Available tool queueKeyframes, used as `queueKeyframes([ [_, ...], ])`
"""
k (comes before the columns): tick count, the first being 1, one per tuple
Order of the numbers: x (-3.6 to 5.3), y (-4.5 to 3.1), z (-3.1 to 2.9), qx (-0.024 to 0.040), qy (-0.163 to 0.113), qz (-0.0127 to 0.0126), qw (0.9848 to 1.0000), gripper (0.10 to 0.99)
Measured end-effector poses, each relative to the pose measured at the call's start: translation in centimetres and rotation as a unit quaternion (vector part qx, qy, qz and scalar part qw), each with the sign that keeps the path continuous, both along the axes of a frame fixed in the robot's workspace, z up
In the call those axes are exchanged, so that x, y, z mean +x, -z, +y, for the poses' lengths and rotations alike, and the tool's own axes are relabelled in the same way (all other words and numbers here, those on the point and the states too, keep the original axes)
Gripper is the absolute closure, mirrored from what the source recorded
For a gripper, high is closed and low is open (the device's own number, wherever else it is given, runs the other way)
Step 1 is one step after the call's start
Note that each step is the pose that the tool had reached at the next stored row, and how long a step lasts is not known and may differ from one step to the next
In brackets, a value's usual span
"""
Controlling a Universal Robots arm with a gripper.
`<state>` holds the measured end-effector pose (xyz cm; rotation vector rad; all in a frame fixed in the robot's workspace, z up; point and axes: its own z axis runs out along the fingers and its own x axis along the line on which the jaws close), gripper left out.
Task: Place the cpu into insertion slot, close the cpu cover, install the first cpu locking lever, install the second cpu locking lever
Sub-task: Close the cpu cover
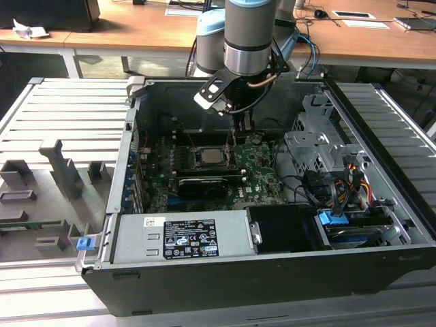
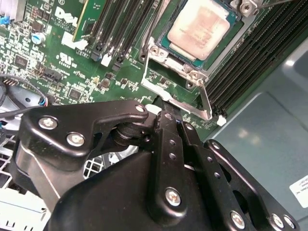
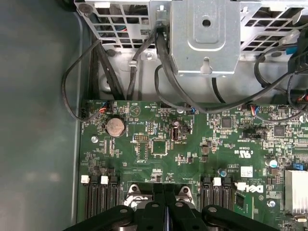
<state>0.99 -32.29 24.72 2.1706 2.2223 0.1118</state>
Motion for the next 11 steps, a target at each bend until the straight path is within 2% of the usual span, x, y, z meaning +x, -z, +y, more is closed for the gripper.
queueKeyframes([
  [3, -0.36, 0.11, 0.0, 0.0, 0.0, 0.0, 1.0, 0.98],
  [6, -1.12, 0.22, 0.0, 0.0001, 0.0, 0.0, 1.0, 0.98],
  [9, -2.43, 0.33, 0.01, 0.0, 0.0, 0.0, 1.0, 0.98],
  [11, -2.87, 0.56, 0.04, 0.0001, 0.0, 0.0, 1.0, 0.98],
])
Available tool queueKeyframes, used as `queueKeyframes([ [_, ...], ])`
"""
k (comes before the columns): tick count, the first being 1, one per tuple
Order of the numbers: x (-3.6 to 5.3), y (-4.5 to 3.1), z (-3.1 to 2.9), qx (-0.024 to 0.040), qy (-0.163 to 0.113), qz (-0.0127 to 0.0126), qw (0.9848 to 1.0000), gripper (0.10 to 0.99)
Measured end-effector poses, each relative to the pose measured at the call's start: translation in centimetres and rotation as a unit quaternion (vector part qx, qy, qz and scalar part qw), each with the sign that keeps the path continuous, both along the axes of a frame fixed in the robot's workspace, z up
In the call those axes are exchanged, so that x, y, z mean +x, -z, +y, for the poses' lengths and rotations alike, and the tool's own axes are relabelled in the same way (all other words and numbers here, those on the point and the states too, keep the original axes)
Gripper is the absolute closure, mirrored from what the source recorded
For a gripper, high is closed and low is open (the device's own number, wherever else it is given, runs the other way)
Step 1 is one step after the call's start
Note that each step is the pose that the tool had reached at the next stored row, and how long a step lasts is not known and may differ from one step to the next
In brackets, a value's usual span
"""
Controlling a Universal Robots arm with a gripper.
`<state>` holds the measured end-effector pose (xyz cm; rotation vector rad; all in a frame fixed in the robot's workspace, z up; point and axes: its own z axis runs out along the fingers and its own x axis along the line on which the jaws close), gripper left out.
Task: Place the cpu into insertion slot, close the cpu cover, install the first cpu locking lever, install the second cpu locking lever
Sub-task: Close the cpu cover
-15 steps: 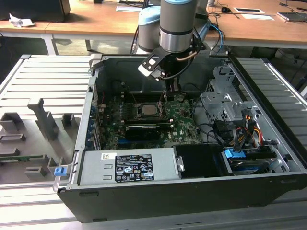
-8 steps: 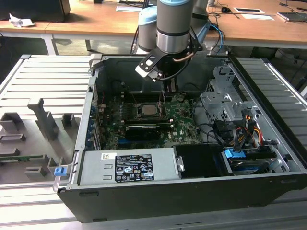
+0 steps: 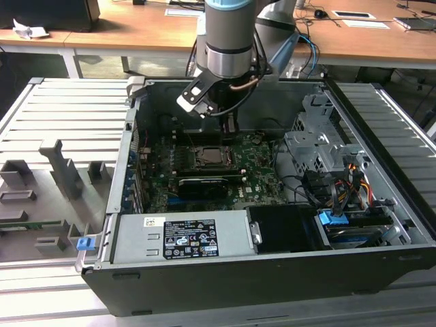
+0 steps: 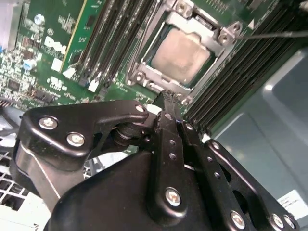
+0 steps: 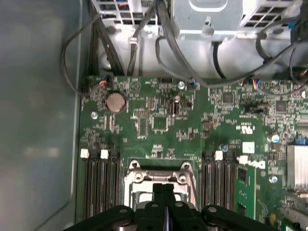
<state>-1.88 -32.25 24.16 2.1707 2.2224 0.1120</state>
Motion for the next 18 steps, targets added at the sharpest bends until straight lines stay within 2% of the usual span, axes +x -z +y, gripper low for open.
queueKeyframes([
  [4, -1.54, 0.98, 0.01, 0.0, 0.0, -0.0002, 1.0, 0.98],
  [7, -1.71, 1.6, 0.01, 0.0, -0.007, -0.0003, 1.0, 0.98],
  [18, -2.33, 1.79, 0.01, 0.0001, -0.008, -0.0003, 1.0, 0.98],
])
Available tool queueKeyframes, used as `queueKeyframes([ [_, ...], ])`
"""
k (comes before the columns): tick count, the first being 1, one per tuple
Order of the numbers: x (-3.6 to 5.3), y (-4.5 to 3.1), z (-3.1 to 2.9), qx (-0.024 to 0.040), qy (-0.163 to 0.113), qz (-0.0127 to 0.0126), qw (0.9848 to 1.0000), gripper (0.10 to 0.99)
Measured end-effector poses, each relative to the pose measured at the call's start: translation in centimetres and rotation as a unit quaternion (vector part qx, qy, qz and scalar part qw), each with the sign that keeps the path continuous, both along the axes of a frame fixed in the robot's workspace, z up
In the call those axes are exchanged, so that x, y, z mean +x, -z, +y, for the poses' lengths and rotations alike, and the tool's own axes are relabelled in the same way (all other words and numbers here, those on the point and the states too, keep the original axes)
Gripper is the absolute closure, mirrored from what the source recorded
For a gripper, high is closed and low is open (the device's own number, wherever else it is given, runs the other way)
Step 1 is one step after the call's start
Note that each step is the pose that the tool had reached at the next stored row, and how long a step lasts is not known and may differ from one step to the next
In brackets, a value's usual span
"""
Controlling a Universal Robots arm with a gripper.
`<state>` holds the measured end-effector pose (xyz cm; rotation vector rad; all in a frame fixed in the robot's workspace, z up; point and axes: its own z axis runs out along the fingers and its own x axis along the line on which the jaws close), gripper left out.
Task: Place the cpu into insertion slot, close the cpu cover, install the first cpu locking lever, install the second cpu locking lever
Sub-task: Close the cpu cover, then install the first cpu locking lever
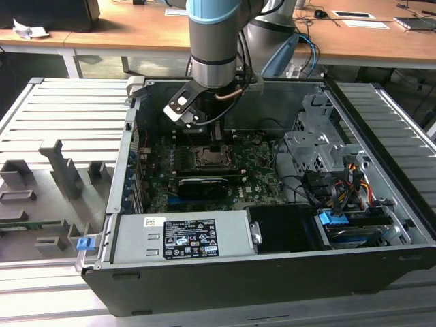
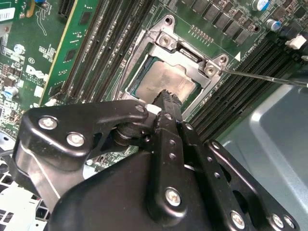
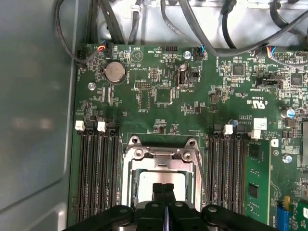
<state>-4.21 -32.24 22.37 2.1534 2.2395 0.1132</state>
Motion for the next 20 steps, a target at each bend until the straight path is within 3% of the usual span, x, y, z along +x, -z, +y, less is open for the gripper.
queueKeyframes([
  [13, -0.14, -0.32, 0.0, -0.0005, 0.0, -0.0001, 1.0, 0.98],
  [20, -0.14, -1.46, 0.0, -0.0006, 0.0, -0.0001, 1.0, 0.98],
])
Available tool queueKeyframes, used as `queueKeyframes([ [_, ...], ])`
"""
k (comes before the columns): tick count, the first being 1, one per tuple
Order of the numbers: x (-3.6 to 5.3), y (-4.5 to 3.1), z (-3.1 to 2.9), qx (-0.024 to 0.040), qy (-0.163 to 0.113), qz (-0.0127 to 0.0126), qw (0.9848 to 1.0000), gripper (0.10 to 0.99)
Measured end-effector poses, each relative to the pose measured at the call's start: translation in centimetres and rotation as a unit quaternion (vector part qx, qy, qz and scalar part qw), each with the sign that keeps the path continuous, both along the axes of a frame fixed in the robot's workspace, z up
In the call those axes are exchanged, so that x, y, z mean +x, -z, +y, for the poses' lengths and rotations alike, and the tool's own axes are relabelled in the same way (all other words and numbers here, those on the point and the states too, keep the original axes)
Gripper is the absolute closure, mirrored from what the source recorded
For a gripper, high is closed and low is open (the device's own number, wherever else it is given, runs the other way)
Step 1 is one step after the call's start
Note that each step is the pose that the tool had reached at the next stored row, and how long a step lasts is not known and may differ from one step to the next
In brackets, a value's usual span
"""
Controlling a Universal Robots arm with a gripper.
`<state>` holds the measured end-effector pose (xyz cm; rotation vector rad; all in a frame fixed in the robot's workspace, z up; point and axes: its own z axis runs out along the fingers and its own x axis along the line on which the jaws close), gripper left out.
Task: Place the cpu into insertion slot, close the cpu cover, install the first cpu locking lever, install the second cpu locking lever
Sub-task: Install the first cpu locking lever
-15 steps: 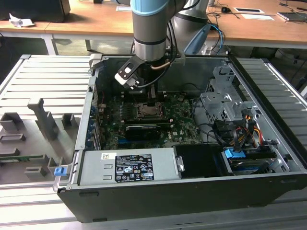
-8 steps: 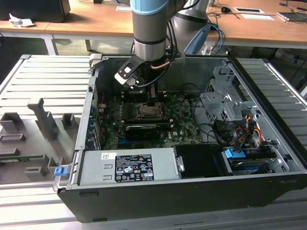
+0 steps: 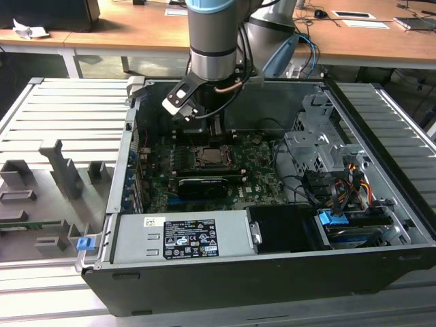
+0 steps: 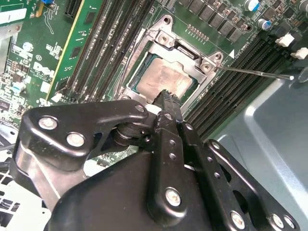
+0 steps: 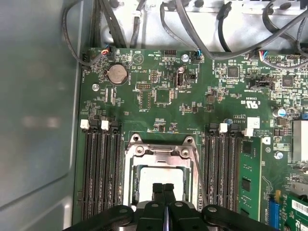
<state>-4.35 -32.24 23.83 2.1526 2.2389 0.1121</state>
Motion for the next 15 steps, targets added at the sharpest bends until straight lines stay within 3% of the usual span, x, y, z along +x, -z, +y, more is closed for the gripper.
queueKeyframes([
  [13, 0.0, -2.12, 0.0, 0.0, 0.0, 0.0, 1.0, 0.98],
  [15, 0.0, -2.94, 0.0, 0.0, 0.0, 0.0004, 1.0, 0.98],
])
